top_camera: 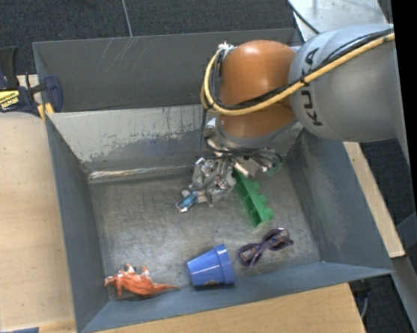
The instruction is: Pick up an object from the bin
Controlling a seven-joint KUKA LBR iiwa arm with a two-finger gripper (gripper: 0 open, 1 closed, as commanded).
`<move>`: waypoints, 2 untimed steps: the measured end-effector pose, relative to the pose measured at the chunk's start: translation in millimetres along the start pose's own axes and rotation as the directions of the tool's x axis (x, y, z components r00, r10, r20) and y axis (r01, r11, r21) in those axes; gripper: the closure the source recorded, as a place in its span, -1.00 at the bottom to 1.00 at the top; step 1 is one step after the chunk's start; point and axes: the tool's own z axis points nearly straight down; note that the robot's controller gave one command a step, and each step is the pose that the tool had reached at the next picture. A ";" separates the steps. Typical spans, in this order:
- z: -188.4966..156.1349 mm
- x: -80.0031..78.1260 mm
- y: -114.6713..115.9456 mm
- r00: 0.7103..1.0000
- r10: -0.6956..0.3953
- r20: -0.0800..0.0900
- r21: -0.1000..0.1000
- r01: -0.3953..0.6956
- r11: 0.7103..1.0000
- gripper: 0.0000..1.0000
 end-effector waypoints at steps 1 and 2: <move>-23.2 -1.0 -0.6 1.000 0.000 0.003 0.002 0.000 1.000 1.00; -42.0 -1.2 -0.8 1.000 0.001 0.005 0.003 -0.001 1.000 1.00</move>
Offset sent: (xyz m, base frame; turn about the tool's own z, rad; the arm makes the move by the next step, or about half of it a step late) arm 0.0000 0.0000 0.0806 0.0000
